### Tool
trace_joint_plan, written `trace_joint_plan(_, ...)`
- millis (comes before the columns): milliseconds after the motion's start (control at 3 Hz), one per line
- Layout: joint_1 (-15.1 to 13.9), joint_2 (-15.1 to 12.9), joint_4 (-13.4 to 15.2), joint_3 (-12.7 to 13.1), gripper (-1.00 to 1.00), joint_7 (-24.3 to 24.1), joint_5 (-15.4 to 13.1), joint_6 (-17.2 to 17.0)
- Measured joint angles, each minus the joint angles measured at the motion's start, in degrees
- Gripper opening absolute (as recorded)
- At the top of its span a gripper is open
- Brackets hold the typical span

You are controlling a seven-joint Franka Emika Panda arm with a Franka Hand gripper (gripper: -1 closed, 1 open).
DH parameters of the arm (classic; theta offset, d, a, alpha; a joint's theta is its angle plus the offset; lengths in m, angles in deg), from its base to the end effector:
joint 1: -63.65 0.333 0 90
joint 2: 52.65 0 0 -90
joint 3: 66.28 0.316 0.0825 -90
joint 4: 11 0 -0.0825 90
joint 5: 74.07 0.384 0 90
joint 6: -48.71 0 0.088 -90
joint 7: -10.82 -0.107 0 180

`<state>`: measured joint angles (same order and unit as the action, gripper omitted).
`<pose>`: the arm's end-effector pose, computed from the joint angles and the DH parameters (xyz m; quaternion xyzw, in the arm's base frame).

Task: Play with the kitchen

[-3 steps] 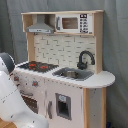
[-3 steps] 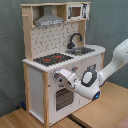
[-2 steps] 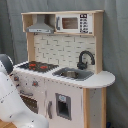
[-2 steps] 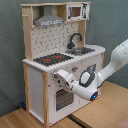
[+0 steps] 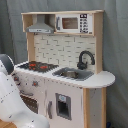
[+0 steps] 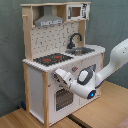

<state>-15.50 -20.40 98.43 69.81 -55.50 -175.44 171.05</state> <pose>0.3509 0.5387 0.3132 0.5224 0.4362 0.5773 0.4511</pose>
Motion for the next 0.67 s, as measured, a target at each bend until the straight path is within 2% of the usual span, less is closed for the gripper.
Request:
trace_joint_plan(333,-0.02,0.0,0.0,0.0,-1.0,0.15,0.02,0.0)
trace_joint_plan(667,-0.08,-0.06,-0.46,0.01,-1.0,3.72,0.21,-0.21)
